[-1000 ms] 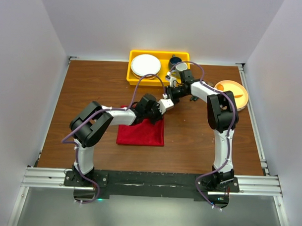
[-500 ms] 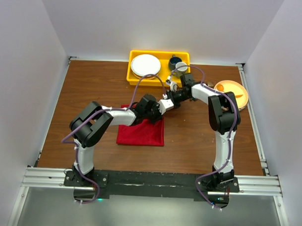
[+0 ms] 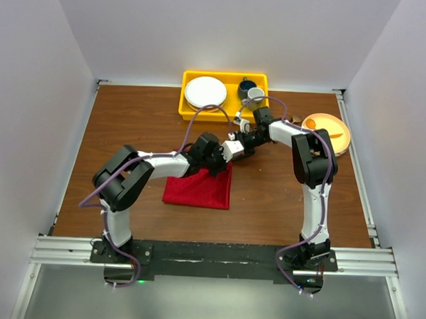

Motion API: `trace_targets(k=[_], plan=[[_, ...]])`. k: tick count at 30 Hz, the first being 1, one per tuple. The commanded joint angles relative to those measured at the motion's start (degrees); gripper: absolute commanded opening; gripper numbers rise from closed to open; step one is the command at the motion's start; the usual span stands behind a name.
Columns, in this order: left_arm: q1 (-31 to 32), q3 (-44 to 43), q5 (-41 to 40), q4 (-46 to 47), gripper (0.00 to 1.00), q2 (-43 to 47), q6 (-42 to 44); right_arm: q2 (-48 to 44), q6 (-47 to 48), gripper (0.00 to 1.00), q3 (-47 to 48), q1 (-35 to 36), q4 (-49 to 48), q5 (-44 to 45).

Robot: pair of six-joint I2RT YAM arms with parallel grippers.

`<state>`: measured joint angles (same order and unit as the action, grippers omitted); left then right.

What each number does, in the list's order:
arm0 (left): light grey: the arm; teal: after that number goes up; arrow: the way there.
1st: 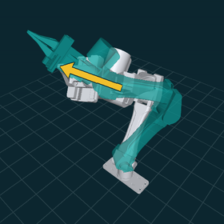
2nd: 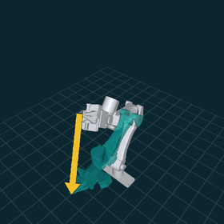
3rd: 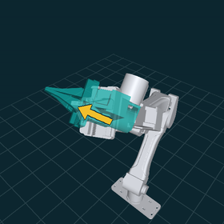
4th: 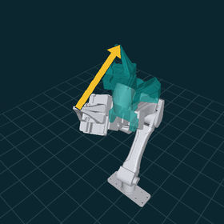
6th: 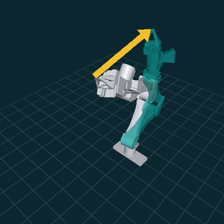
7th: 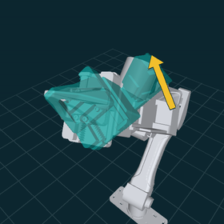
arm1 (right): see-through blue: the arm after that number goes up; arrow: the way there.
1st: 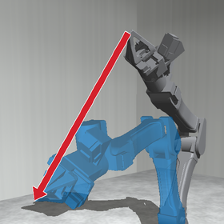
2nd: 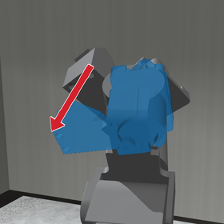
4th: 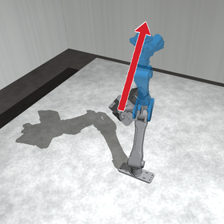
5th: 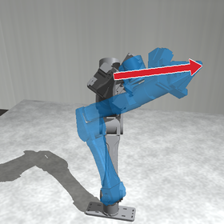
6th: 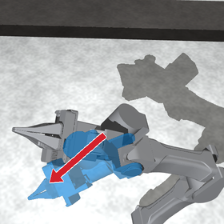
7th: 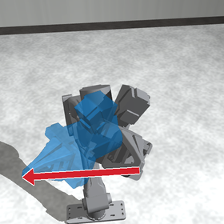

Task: Fold the napkin into a case and place the utensils inside
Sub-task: Smooth out the lower triangle-folded napkin at the center of the board.

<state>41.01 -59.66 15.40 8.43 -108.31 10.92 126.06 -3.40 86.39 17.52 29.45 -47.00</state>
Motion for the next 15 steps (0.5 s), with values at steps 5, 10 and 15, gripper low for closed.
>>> trace_targets(k=[5, 10, 15], plan=[[0.03, 0.23, 3.06, -10.25, 0.08, 11.71, 0.77, 1.03, 1.02, 0.0, 4.4, -0.2, 0.08, 1.92], [-0.5, 5.86, 3.15, -11.42, 0.06, 14.44, 1.04, 0.42, 1.11, 0.0, 5.19, -0.2, 0.17, 2.0], [-0.5, 7.98, 3.85, -9.92, 0.04, 12.95, -3.44, -0.81, 1.38, 0.0, 5.1, -0.03, 0.43, 1.74]])
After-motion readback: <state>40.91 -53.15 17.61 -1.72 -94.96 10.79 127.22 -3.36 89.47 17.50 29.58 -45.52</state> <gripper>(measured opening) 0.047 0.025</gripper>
